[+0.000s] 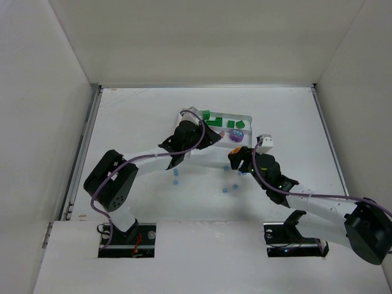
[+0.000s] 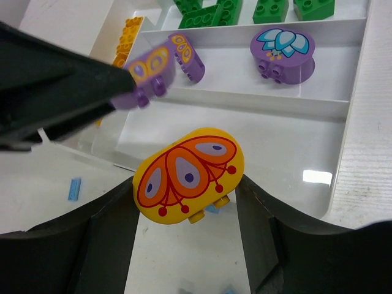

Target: Sort the legos into containers by color

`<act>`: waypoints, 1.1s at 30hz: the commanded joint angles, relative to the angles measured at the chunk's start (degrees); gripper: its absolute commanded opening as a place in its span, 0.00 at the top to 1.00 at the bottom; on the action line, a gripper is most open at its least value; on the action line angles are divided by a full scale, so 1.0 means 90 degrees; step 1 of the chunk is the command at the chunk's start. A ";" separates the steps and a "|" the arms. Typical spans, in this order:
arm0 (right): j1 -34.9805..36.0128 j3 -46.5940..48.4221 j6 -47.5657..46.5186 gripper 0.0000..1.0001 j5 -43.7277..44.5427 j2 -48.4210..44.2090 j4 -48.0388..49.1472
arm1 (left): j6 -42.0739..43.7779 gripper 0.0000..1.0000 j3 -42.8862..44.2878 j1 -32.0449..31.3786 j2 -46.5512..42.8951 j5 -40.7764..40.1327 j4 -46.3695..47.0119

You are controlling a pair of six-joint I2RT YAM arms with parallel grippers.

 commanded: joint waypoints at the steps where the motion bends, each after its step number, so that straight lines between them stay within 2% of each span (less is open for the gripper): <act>1: 0.0057 0.0077 -0.0058 0.58 0.0013 -0.0122 0.0324 | 0.0284 0.79 -0.0069 0.0401 -0.0212 -0.0546 0.0222; 8: 0.0057 0.0087 -0.0078 0.58 0.0042 -0.0093 0.0305 | 0.0587 0.79 0.0292 0.0880 0.0373 -0.0761 0.0192; 16: 0.0057 0.0086 -0.0078 0.58 0.0052 -0.0064 0.0305 | 0.0792 0.76 0.0663 0.0939 0.0980 -0.0976 0.0007; 23: 0.0057 0.0106 -0.0078 0.58 0.0033 0.0063 0.0344 | 0.0900 0.46 0.0781 0.0852 0.0902 -0.1064 0.0007; 26: 0.0067 0.0165 -0.0078 0.58 -0.0016 0.0200 0.0344 | 0.0997 0.39 0.0644 0.0822 0.0571 -0.1084 0.0026; 28: 0.0116 0.0223 -0.0078 0.58 -0.0016 0.0336 0.0354 | 0.1036 0.39 0.0518 0.0841 0.0308 -0.1055 0.0026; 33: 0.0457 0.0516 -0.0127 0.58 -0.0016 0.0698 0.0344 | 0.1173 0.51 -0.0321 0.0978 -0.0697 -0.1084 0.0280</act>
